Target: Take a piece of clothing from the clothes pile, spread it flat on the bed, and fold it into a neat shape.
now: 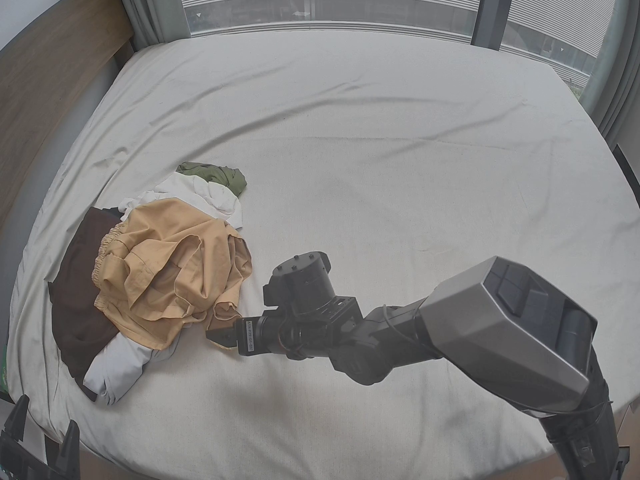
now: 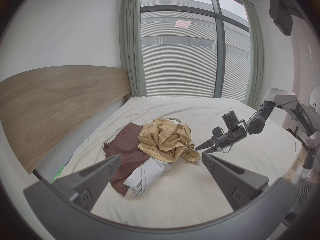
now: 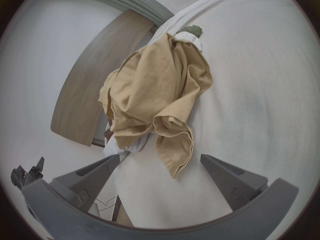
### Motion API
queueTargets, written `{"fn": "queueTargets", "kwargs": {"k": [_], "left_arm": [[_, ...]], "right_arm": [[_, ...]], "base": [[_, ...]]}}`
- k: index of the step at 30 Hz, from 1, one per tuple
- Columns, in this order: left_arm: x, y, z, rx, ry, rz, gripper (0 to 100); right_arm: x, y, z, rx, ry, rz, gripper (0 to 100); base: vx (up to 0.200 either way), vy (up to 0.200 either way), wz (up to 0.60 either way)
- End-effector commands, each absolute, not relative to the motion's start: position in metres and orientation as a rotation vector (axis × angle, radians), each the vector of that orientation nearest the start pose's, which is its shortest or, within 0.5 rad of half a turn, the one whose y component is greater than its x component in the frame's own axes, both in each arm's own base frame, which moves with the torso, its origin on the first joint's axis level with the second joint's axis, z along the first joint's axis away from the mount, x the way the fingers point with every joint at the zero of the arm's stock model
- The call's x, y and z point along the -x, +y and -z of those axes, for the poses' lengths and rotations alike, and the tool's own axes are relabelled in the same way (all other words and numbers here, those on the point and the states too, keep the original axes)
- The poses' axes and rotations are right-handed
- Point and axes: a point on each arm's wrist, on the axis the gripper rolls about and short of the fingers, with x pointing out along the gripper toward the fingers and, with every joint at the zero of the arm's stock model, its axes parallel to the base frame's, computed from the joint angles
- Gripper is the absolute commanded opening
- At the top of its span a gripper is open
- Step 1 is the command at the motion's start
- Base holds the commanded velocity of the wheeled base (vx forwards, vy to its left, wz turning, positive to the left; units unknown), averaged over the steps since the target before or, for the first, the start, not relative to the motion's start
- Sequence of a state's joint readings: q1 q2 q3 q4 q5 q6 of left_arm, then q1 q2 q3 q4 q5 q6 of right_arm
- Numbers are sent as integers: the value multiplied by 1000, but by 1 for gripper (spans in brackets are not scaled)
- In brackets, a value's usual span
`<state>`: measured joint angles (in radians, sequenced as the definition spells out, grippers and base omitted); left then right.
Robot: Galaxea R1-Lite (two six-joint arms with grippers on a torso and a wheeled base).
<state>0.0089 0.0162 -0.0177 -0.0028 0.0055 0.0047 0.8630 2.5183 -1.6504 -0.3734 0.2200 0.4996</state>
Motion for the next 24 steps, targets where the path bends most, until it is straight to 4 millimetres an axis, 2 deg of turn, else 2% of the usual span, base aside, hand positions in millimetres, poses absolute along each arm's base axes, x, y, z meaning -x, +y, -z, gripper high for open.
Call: {"fn": "queueTargets", "kwargs": {"k": [1,9,10,19,24], "left_arm": [[23,0,-76,-5,-3,-15,100],[23,0,-76,-5,-3,-15,100],[23,0,-76,-5,-3,-15,100],[23,0,-76,-5,-3,-15,100],[23,0,-76,-5,-3,-15,100]], "right_arm": [[-330,397,-26,-272,753,-889,100],[-331,401,-21,-280,760,-875,100],[-331,401,-19,-279,763,-874,0],[-329,402,-15,-267,762,-843,0],[-322,395,-11,-254,796,-818,0]], "base": [[0,0,0],[0,0,0],[0,0,0],[0,0,0],[0,0,0]]}}
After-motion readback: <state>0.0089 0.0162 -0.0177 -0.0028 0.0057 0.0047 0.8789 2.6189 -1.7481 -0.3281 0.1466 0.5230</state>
